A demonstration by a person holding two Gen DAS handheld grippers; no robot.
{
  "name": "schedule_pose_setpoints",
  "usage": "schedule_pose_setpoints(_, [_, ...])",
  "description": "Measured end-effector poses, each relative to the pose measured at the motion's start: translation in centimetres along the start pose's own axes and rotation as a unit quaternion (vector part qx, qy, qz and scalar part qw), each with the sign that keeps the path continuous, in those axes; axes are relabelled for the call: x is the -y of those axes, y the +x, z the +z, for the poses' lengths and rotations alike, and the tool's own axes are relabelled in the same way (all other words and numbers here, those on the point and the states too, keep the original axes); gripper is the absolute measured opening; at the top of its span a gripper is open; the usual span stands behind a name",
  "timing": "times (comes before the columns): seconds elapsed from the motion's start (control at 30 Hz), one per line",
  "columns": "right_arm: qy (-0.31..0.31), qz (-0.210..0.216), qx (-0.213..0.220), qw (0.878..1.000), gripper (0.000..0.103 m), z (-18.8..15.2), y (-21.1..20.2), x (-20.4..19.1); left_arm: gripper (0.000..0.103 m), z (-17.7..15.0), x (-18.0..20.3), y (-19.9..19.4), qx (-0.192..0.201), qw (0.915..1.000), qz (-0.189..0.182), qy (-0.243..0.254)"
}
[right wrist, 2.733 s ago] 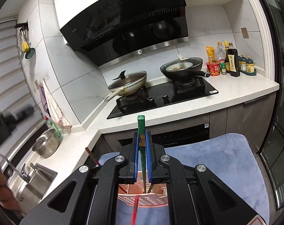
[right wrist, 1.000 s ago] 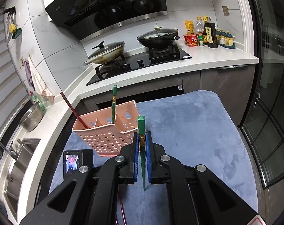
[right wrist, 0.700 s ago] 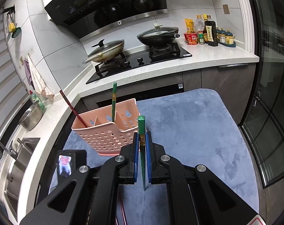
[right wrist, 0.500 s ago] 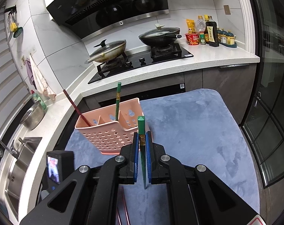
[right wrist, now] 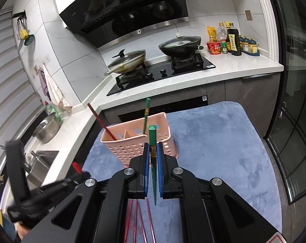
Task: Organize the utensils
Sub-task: 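Carry the red chopstick over the basket with the left tool while the right tool holds the green one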
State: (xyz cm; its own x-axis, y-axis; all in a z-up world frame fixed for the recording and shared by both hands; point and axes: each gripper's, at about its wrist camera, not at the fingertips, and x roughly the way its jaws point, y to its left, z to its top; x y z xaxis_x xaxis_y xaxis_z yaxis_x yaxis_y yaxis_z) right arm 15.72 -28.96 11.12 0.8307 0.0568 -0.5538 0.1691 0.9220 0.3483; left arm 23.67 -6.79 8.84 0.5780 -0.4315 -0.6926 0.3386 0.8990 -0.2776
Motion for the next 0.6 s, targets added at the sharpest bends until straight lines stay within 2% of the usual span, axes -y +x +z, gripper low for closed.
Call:
schedule_pose_setpoints(0.23, [-0.01, 0.019, 0.025, 0.999, 0.007, 2.7, -0.9, -1.4, 0.007, 5.2, 1.2, -5.0, 0.083, 0.9963, -0.007, 0.018])
schedule_pose_setpoints(0.47, [-0.028, 0.036, 0.074, 0.996, 0.007, 7.8, -0.5, -3.4, 0.006, 11.6, 2.6, -8.6, 0.178, 0.9834, 0.005, 0.034])
schedule_pose_setpoints(0.6, [-0.026, 0.046, 0.095, 0.994, 0.007, 10.6, 0.8, -4.3, 0.007, 14.2, 2.9, -8.6, 0.205, 0.9781, 0.014, 0.036])
